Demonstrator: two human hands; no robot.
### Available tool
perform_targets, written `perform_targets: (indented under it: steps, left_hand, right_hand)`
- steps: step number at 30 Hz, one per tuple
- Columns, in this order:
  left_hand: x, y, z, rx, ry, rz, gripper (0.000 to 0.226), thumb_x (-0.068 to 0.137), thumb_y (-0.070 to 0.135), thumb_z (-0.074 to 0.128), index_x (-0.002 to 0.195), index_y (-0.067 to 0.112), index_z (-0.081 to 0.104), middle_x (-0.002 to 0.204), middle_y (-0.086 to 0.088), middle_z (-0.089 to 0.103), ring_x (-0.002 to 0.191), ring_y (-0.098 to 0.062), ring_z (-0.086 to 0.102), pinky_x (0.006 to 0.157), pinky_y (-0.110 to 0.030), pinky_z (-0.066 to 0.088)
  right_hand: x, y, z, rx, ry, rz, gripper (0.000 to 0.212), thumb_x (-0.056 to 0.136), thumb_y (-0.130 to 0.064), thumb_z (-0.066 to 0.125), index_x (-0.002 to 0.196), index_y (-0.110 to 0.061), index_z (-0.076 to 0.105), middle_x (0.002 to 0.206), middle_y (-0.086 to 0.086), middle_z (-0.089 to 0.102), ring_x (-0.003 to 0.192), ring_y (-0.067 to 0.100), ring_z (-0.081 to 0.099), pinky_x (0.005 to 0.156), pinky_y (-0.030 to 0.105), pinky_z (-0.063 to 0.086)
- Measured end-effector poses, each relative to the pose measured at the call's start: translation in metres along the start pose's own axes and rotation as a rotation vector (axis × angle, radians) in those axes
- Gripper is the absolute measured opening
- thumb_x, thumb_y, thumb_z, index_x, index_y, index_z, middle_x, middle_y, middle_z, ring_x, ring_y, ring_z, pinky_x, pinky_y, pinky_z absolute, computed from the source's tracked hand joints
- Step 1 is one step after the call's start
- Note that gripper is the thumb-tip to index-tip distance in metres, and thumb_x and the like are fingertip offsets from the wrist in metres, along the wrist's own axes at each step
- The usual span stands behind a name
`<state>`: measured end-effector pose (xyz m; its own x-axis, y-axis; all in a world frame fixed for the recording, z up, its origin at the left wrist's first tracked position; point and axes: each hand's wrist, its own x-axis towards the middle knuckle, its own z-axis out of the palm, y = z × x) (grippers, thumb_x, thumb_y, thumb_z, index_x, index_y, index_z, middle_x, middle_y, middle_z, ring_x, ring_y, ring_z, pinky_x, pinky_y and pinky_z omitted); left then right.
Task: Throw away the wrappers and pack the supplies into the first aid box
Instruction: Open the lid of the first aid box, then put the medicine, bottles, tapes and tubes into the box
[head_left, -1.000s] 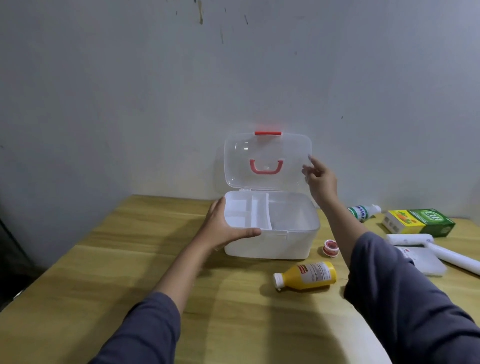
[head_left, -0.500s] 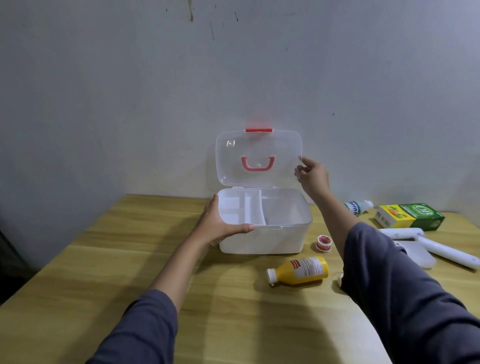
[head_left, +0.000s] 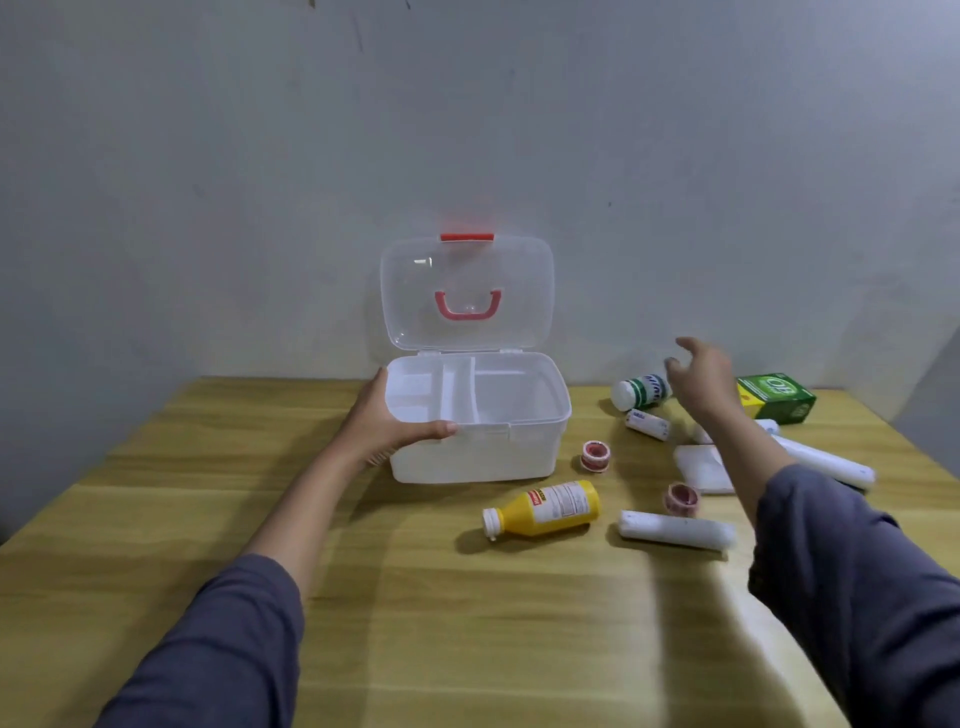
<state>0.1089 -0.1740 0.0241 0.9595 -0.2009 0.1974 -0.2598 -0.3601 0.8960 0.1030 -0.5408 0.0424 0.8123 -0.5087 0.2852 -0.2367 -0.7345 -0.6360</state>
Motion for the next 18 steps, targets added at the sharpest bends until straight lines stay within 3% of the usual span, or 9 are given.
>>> perform_targets:
  steps: [3,7,11,14,18]
  left_hand:
    - [0.000,-0.001,0.000,-0.025,-0.007,0.001,0.102,0.039,0.047,0.089,0.131,0.024,0.049,0.124,0.008,0.060,0.114,-0.009,0.057,0.080,-0.014,0.046]
    - [-0.002,-0.001,-0.001,-0.036,-0.022,-0.003,0.107,0.038,0.051,0.086,0.134,0.023,0.047,0.128,0.006,0.059,0.117,-0.010,0.056,0.083,-0.019,0.047]
    - [-0.002,-0.002,-0.001,-0.022,-0.018,-0.002,0.107,0.039,0.052,0.086,0.134,0.024,0.047,0.127,0.005,0.059,0.117,-0.012,0.056,0.086,-0.023,0.047]
    - [-0.002,-0.003,0.000,-0.033,-0.013,-0.013,0.107,0.037,0.052,0.086,0.133,0.023,0.048,0.126,0.004,0.059,0.117,-0.014,0.056,0.090,-0.029,0.050]
    - [-0.004,0.000,0.001,-0.046,-0.021,0.009,0.109,0.037,0.051,0.084,0.134,0.021,0.046,0.126,0.004,0.059,0.115,-0.012,0.056,0.079,-0.016,0.045]
  right_hand:
    - [0.001,0.031,-0.010,-0.144,0.020,0.119,0.044,0.090,-0.021,0.046,0.132,-0.006,0.046,0.139,0.022,0.042,0.127,0.040,0.040,0.103,0.045,0.036]
    - [0.023,0.081,0.003,-0.324,-0.118,0.157,0.062,0.087,-0.050,0.024,0.133,-0.014,0.042,0.143,0.021,0.037,0.134,0.040,0.028,0.110,0.050,0.028]
    - [-0.001,0.064,0.001,-0.351,-0.141,0.061,0.043,0.097,-0.027,0.031,0.134,-0.006,0.039,0.142,0.027,0.037,0.138,0.037,0.023,0.115,0.044,0.016]
    - [-0.020,0.050,0.001,-0.312,-0.162,-0.061,0.043,0.097,-0.020,0.037,0.136,-0.001,0.038,0.144,0.029,0.035,0.141,0.034,0.020,0.115,0.038,0.011]
    - [-0.038,0.043,0.004,-0.253,-0.257,-0.197,0.044,0.092,-0.015,0.050,0.134,-0.001,0.045,0.148,0.023,0.034,0.138,0.035,0.025,0.112,0.035,0.015]
